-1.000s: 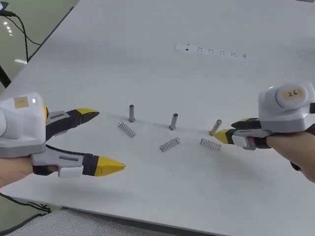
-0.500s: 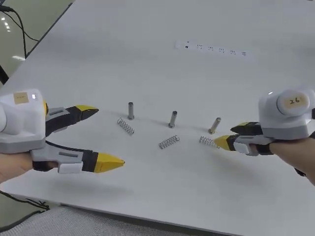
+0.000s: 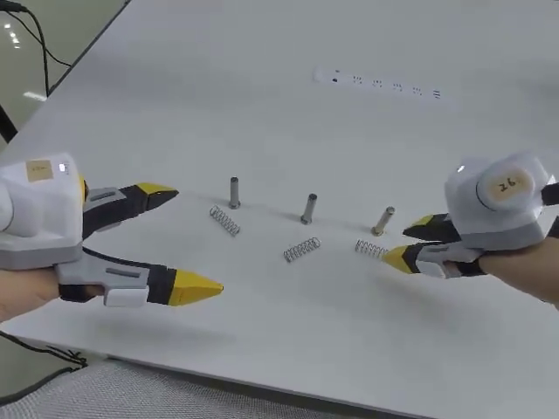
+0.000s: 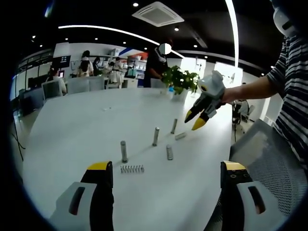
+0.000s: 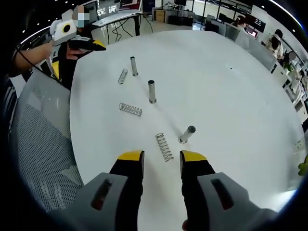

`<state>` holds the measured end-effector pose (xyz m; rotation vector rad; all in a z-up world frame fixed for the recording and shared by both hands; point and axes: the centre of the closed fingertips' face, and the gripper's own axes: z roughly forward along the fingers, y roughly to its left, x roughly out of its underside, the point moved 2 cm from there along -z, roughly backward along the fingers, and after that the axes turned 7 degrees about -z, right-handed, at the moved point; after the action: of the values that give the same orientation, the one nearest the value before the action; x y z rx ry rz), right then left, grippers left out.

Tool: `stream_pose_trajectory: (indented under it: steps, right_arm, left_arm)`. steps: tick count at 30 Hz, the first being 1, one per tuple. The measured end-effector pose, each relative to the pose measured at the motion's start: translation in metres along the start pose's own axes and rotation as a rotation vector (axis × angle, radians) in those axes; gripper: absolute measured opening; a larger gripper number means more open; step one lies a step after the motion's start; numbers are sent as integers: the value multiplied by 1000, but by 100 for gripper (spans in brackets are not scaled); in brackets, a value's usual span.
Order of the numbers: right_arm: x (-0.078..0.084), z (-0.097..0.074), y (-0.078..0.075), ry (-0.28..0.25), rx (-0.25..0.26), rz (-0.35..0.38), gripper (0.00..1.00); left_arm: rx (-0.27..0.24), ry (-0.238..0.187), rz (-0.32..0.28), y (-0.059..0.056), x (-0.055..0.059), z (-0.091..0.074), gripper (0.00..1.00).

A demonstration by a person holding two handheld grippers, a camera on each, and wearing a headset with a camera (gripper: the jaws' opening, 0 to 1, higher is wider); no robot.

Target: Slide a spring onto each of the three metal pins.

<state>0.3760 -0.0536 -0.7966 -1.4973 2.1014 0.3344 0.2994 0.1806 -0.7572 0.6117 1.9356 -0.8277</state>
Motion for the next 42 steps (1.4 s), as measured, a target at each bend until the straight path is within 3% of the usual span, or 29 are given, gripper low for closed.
stream_pose_trajectory:
  steps: [8, 10, 15, 26, 36, 42]
  right_arm:
    - [1, 10, -2, 73, -77, -153, 29]
    - [3, 14, -6, 96, -70, -202, 28]
    - [5, 25, -3, 113, -119, -225, 25]
    - [21, 40, -7, 160, -167, -240, 17]
    - [19, 45, -4, 171, -185, -313, 15]
    - [24, 49, 0, 176, -201, -361, 13]
  left_arm:
    - [-6, 7, -3, 1, 2, -4, 91]
    - [-8, 6, -6, 1, 2, -4, 91]
    - [-9, 7, -7, 3, 2, -5, 91]
    - [-9, 11, -12, 4, 4, -5, 91]
    - [-4, 26, -16, 2, 9, -5, 90]
    - [-3, 25, -12, 1, 6, -6, 90]
